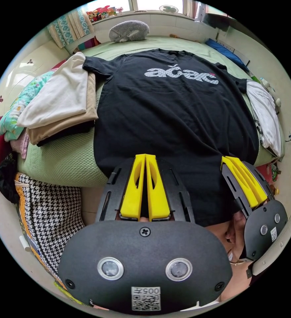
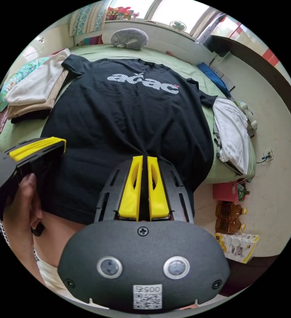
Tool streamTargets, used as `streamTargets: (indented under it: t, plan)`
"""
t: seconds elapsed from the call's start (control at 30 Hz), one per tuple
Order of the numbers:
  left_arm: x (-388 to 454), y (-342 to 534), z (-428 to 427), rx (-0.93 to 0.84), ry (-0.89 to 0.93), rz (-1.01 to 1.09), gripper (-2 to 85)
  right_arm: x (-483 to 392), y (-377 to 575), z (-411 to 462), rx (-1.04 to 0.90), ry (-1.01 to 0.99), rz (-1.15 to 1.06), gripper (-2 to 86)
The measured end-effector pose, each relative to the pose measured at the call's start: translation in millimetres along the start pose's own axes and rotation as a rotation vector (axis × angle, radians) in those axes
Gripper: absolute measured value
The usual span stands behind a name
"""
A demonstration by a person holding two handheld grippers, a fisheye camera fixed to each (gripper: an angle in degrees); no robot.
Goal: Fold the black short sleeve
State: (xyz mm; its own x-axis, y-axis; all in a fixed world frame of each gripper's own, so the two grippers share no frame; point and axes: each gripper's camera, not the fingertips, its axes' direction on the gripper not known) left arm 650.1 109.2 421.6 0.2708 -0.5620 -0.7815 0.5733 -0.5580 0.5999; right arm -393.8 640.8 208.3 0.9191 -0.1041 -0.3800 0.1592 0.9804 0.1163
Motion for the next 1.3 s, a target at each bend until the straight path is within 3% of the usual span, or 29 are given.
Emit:
streamTargets:
  t: [0.7,1.03,1.3]
  plan:
    - [-21.6,-16.3,14.9,0.005,0.022,-0.008,-0.5,17.0,4.1,-2.3,0.007,0.000,-0.002,3.7]
    - [-41.0,-26.8,25.3,-0.008,0.018,0.004,-0.6,34.8,3.8,-8.4,0.028,-0.092,0.001,2.5]
    - [-74.5,-45.0,45.9,-0.086,0.174,-0.021,-0.5,55.6,2.0,-16.1,0.058,-0.261,0.020,-0.7]
